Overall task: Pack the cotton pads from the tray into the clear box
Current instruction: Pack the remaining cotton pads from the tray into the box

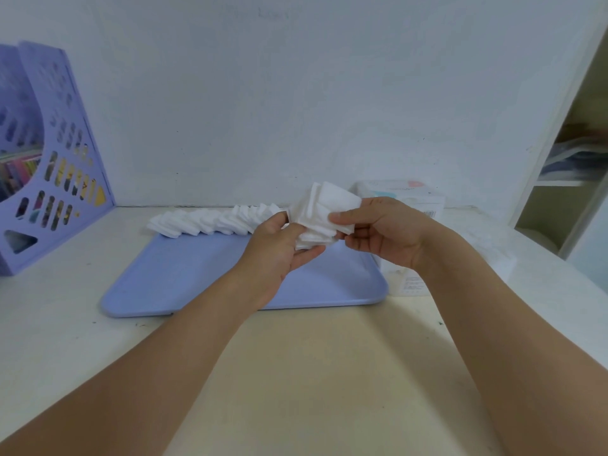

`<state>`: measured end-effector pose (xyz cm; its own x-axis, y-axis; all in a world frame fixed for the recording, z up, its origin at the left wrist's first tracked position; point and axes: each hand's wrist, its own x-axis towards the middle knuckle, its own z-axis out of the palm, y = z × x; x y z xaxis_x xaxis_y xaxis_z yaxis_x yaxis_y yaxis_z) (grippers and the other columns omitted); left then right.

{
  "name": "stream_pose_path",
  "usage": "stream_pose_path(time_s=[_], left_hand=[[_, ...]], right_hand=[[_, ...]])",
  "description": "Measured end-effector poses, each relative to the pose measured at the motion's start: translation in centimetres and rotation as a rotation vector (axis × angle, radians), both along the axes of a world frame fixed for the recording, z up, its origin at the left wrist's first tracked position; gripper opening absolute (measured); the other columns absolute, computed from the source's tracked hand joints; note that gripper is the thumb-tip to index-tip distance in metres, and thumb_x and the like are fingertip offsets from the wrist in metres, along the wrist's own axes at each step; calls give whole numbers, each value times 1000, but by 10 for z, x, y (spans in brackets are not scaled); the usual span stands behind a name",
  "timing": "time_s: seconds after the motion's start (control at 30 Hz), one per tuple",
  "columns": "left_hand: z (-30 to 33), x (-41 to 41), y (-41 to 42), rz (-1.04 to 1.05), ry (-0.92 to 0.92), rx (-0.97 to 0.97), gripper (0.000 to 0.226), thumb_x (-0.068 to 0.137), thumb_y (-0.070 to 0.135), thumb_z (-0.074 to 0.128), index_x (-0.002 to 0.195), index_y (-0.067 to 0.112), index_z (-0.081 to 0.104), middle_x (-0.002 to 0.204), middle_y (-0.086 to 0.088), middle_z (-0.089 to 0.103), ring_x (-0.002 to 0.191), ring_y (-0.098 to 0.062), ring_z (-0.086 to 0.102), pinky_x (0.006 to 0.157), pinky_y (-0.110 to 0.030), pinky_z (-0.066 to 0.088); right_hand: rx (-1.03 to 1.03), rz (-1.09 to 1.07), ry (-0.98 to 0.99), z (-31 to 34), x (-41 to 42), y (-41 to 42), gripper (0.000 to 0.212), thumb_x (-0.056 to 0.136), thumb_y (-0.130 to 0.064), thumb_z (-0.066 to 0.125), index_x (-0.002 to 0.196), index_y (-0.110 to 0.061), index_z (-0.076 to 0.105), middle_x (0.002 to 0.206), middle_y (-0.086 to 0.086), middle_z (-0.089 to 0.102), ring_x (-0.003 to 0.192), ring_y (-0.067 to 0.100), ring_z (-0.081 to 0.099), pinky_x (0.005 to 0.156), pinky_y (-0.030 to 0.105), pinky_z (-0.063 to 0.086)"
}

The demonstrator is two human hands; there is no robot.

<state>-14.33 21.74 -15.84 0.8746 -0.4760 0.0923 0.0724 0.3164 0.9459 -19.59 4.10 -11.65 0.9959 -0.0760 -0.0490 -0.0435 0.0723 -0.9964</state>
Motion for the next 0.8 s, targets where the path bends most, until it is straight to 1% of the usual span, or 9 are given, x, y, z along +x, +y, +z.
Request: stream_pose_path(time_s=[0.07, 0.17, 0.33, 0.47, 0.57, 0.63, 0.67, 0.73, 0.8], left_hand=[[1, 2, 2, 5, -2, 10, 21, 101, 11, 57, 119, 10, 67, 114, -10, 75, 102, -21, 74, 84, -30, 61], [2, 5, 4, 1, 11, 21, 18, 101, 12, 55, 114, 10, 68, 116, -12, 73, 100, -23, 74, 78, -30, 61], [2, 4, 4, -54, 37, 8, 23, 103, 13, 54, 121, 9, 67, 118, -12, 74, 105, -26, 73, 80, -31, 61], [1, 3, 3, -85, 31, -14, 24, 104, 11, 52, 124, 7, 64, 119, -13, 73, 107, -26, 72, 86, -32, 61], [1, 3, 2, -104, 48, -60, 26, 105, 15, 51, 125, 5, 62, 120, -13, 72, 109, -26, 71, 91, -35, 59], [0, 3, 2, -117, 40, -71, 26, 102, 16, 56, 124, 6, 62, 120, -13, 73, 110, -25, 71, 91, -34, 59], [0, 3, 2, -115, 24, -60, 25, 100, 13, 58, 124, 7, 62, 120, -13, 73, 110, -25, 71, 90, -32, 59], [-1, 4, 3, -106, -3, -38, 28, 98, 3, 58, 126, 8, 61, 121, -14, 72, 110, -25, 71, 89, -30, 59], [0, 5, 4, -105, 3, -47, 31, 99, 0, 55, 128, 8, 60, 122, -15, 71, 109, -26, 71, 89, -31, 59]], right_hand=[[-38, -3, -7, 1, -1, -4, 27, 69, -10, 83, 95, -3, 75, 78, 7, 70, 68, 13, 65, 61, 20, 55], [-84, 9, -1, 1, -1, -9, 23, 79, -5, 79, 102, -1, 76, 80, 7, 68, 68, 13, 62, 62, 20, 55], [-88, -6, -2, -1, -1, -8, 18, 77, -5, 81, 95, -5, 80, 79, 6, 73, 68, 13, 67, 62, 19, 56], [-8, 5, -4, -2, 1, -7, 36, 62, -11, 85, 96, -2, 79, 85, 9, 73, 70, 15, 70, 62, 19, 57], [41, -10, -9, -4, 3, -7, 46, 59, -11, 86, 102, 3, 76, 88, 11, 74, 71, 17, 72, 63, 20, 58], [29, -32, -12, -4, 4, -6, 54, 57, -12, 87, 107, 5, 74, 90, 13, 75, 72, 19, 74, 62, 20, 58], [22, -40, -11, -5, 4, -6, 55, 57, -12, 87, 107, 6, 74, 91, 14, 75, 73, 19, 74, 61, 20, 58], [19, -47, -9, -4, 3, -8, 49, 59, -13, 87, 104, 4, 74, 93, 16, 76, 75, 20, 76, 61, 21, 58], [27, -65, -26, -2, 1, -12, 37, 69, -12, 85, 101, 2, 74, 95, 17, 77, 78, 21, 76, 62, 21, 59]])
